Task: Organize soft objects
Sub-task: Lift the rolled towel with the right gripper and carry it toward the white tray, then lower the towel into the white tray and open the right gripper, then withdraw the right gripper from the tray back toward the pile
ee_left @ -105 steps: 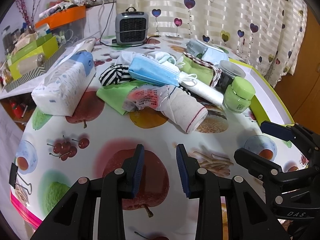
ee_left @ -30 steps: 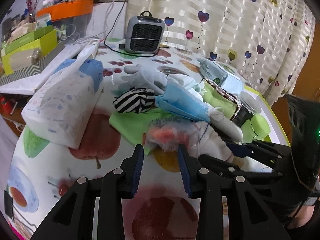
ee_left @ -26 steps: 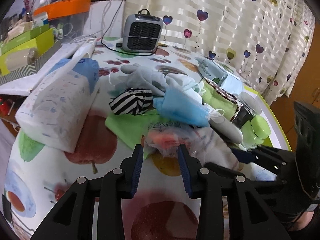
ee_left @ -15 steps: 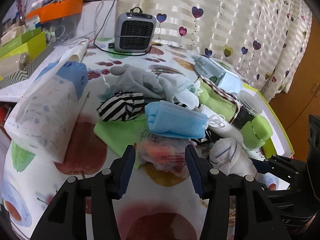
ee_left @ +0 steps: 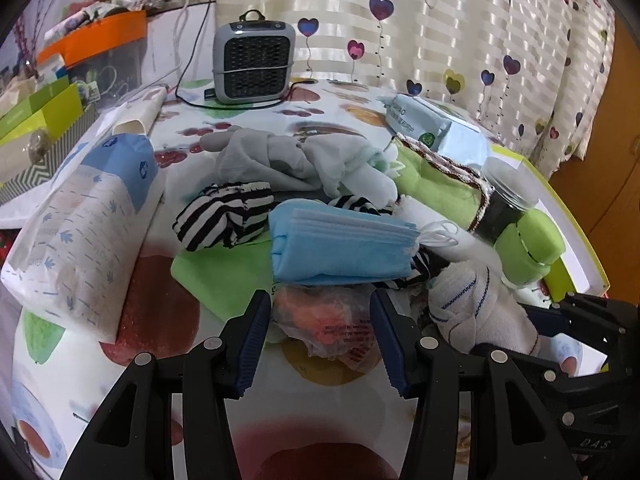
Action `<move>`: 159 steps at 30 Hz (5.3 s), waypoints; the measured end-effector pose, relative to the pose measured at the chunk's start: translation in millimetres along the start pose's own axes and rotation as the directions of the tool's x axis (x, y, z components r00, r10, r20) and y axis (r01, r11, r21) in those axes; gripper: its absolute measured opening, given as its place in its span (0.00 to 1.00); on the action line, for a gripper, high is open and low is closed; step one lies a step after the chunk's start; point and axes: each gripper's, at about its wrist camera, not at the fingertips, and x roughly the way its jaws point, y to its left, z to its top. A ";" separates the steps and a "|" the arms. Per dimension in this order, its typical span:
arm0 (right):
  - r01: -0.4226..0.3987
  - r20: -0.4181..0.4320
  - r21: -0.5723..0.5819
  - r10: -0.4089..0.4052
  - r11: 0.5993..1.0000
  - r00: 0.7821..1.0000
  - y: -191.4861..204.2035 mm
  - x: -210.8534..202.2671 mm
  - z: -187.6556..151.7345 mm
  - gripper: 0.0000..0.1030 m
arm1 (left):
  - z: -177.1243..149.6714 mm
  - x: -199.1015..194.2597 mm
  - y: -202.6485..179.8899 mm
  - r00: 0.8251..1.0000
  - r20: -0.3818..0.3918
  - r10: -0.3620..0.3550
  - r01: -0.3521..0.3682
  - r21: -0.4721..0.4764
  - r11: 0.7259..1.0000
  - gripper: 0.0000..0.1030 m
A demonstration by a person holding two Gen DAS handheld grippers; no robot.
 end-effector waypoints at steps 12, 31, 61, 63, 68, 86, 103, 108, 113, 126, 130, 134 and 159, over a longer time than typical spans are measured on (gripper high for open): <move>0.000 0.013 -0.004 0.000 1.000 1.000 4.7 -7.6 -4.2 0.42 | -13.2 -13.0 1.9 0.998 -0.011 -0.069 0.069 -0.035 0.997 0.31; 0.017 0.090 -0.013 -0.016 1.000 0.996 15.0 -41.0 -9.0 0.42 | -19.4 -62.6 -7.1 0.997 0.067 -0.049 0.052 -0.043 0.998 0.30; 0.104 0.200 0.042 -0.110 0.994 0.974 -16.4 -97.9 -9.7 0.42 | 4.9 -86.5 -61.4 0.985 0.126 -0.118 0.116 0.027 0.993 0.30; 0.116 0.208 0.054 -0.125 0.992 0.970 -22.3 -102.8 -10.1 0.42 | 8.2 -85.8 -68.2 0.983 0.129 -0.130 0.126 0.040 0.991 0.30; 0.152 0.225 0.093 -0.170 0.984 0.959 -41.2 -116.0 -11.3 0.42 | 17.3 -84.2 -85.8 0.978 0.135 -0.159 0.150 0.070 0.986 0.30; 0.231 0.206 0.232 -0.280 0.945 0.938 -110.3 -132.9 -26.5 0.42 | 37.8 -57.1 -160.6 0.957 0.098 -0.274 0.253 0.184 0.950 0.30; 0.281 0.116 0.334 -0.336 0.900 0.935 -172.3 -117.3 -47.7 0.42 | 37.3 -4.9 -221.8 0.940 -0.024 -0.341 0.334 0.268 0.904 0.30; 0.293 0.086 0.343 -0.341 0.892 0.936 -183.1 -109.9 -51.9 0.42 | 33.3 5.9 -232.6 0.934 -0.059 -0.351 0.353 0.286 0.891 0.30; 0.312 0.051 0.333 -0.347 0.890 0.936 -187.4 -104.4 -56.0 0.44 | 29.9 16.9 -239.0 0.931 -0.092 -0.354 0.365 0.295 0.883 0.30; 0.355 0.088 0.288 -0.394 0.889 0.915 -184.2 -112.0 -57.6 0.55 | 28.4 29.3 -249.1 0.925 -0.117 -0.361 0.379 0.316 0.870 0.35; 0.360 0.095 0.300 -0.403 0.883 0.910 -184.8 -118.0 -57.3 0.55 | 28.9 24.7 -247.5 0.926 -0.102 -0.364 0.377 0.312 0.872 0.41; 0.366 0.105 0.303 -0.413 0.880 0.905 -179.4 -125.3 -55.8 0.55 | 29.2 15.9 -244.8 0.929 -0.084 -0.361 0.369 0.309 0.877 0.41; 0.315 0.179 0.194 -0.349 0.929 0.920 -85.3 -147.9 -39.6 0.55 | 8.6 -64.3 -179.9 0.954 0.043 -0.297 0.279 0.244 0.929 0.41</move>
